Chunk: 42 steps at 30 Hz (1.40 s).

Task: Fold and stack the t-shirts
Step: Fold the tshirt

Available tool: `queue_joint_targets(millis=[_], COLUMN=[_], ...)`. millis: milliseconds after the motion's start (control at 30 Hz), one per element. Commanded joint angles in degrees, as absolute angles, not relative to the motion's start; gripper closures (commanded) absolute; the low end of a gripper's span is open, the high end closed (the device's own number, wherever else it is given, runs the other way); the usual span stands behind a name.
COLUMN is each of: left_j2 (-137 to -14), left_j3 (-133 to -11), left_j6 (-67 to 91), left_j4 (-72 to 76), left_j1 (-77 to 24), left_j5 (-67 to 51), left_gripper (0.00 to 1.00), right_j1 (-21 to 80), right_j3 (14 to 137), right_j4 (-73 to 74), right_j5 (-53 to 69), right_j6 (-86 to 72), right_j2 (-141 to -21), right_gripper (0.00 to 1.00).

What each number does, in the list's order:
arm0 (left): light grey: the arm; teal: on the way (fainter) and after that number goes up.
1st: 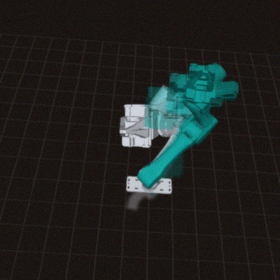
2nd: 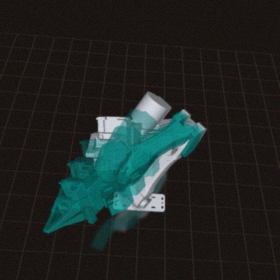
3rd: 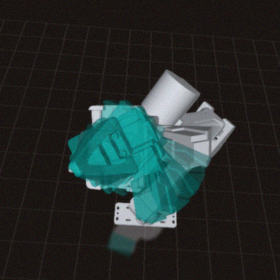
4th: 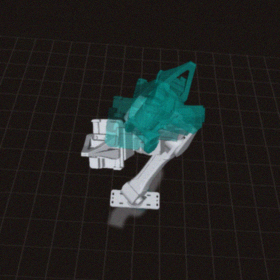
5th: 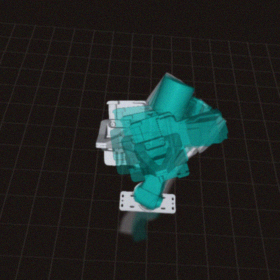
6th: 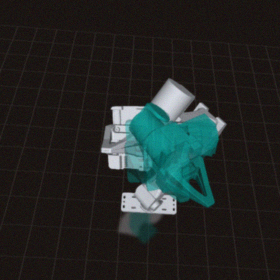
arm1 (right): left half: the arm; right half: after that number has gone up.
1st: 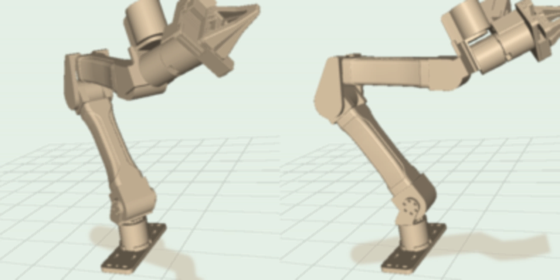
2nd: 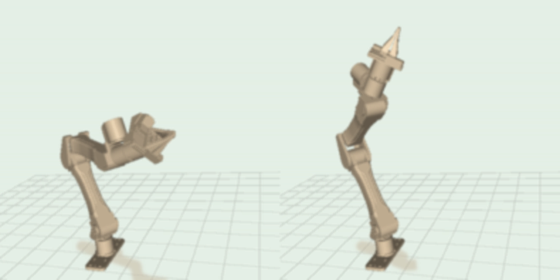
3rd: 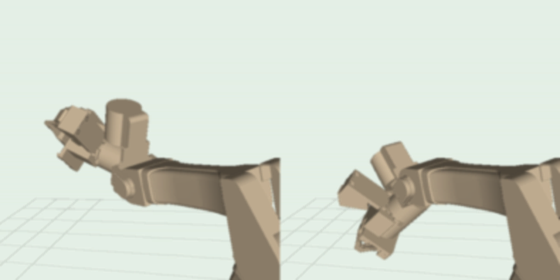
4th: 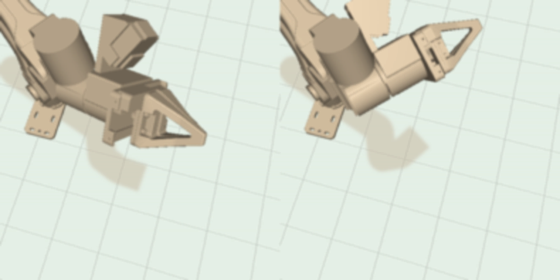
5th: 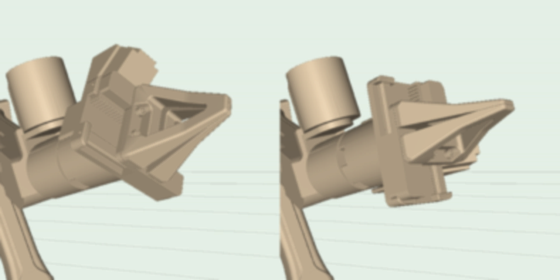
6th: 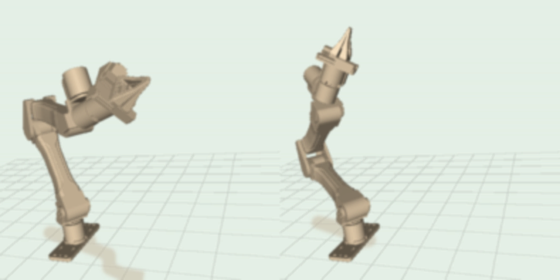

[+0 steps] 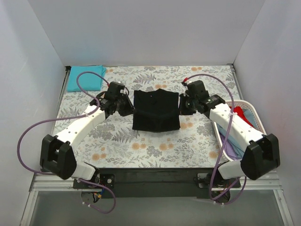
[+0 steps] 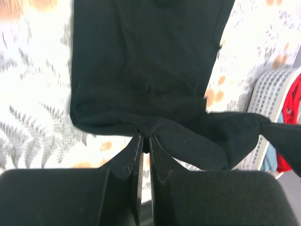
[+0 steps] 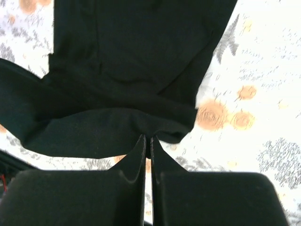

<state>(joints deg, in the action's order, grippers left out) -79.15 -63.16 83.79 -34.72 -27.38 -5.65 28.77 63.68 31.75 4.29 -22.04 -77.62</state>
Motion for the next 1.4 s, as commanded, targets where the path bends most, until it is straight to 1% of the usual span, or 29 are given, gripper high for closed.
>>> queue_joint_targets(millis=[0,233,500,967,1067,1167,1233,1300,1367], left_j2=[-83.7,-93.6,-101.2,-105.8,-105.6,-101.3,-97.8,-91.4,-84.5], left_j3=[-69.0,-75.0,-83.6,-92.5,-93.5,-88.3,-81.2,-76.1,-68.4], left_j6=[80.8,81.4,82.3,82.5,82.4,83.6,84.5,85.1,86.0], left_j4=[-30.9,-27.2,-25.1,-25.6,-26.4,-25.6,-24.7,-23.3,-22.9], left_j1=[-25.2,-22.2,-19.3,-16.2,-16.1,-16.1,-16.0,-16.2,-16.6], left_j5=[-9.1,-10.8,-13.1,-14.9,-15.5,-16.9,-16.9,-17.2,-17.7], left_gripper=[1.00,1.00,1.00,1.00,1.00,1.00,1.00,1.00,1.00], right_j1=[27.0,23.1,21.2,19.2,19.2,19.2,19.4,20.3,21.4], right_j3=[68.9,76.7,85.4,95.1,95.0,91.4,86.4,79.8,74.5], right_j4=[28.4,26.9,26.1,25.1,25.2,25.2,25.1,24.6,23.7], right_j5=[4.8,6.9,9.4,11.4,12.3,13.5,13.6,13.4,12.8], right_j6=[-20.2,-19.2,-18.5,-18.2,-18.5,-19.0,-19.3,-19.9,-20.4], right_j2=[-81.6,-91.4,-99.2,-104.7,-104.1,-101.3,-97.4,-92.3,-88.0], right_gripper=[0.99,0.99,0.99,0.99,0.99,0.99,0.99,0.99,0.99])
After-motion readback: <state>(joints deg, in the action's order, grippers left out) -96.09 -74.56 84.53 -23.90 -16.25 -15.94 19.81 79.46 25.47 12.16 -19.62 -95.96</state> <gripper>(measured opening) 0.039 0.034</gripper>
